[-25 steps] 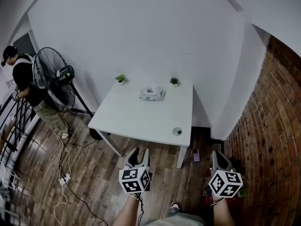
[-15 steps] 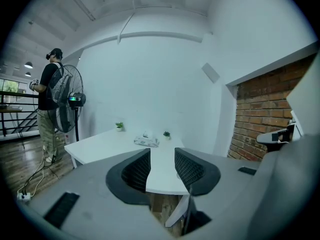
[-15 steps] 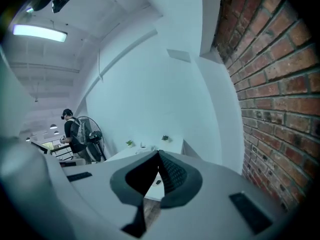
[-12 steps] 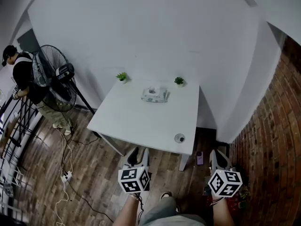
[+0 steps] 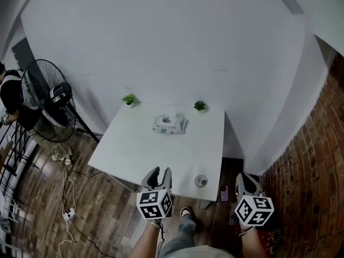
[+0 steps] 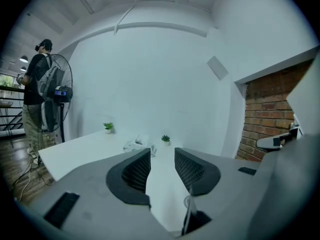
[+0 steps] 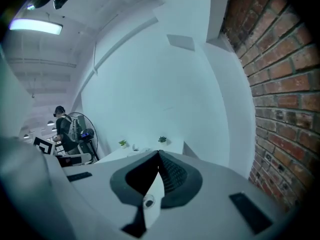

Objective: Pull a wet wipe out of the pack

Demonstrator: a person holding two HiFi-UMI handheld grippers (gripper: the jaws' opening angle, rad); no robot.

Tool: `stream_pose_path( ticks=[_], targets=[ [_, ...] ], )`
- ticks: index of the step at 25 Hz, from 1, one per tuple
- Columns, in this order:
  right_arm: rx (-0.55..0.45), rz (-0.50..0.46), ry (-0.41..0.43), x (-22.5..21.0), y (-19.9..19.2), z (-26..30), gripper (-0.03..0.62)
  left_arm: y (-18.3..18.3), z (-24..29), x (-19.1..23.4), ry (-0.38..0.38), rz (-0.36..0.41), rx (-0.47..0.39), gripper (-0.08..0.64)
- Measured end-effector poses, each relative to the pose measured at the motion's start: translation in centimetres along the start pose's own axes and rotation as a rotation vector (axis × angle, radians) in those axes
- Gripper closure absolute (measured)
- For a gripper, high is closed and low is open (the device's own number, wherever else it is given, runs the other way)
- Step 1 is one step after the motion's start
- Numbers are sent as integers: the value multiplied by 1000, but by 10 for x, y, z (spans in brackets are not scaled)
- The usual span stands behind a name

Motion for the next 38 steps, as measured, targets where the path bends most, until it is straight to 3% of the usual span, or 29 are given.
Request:
stream_pose_path(
  ticks=[7,16,24,30,38],
  targets=[
    [-11,5,-23,-6,18,93,591,21,94,25,-30,29,3,416],
    [19,6,-30,-5,19,189,591,21,181,67,-23,26,38,416],
    [74,7,-31,-13,17,228,591,7,224,77,-14,25,97,416],
    [133,21,2,-39,6,253,591,-3,240,72,47,4,123,416],
    [169,21,34,-55,5,282,591,-14,254,70,81,42,157,416]
  ],
)
Point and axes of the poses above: the fingertips, and each gripper's own axes: z forward along the fingers, x to its left, y out of its top, the point moved 6 cm from there along -z, backward along the fingers, and after that the axes turned 13 degrees about -x, right-handed, at the moved point
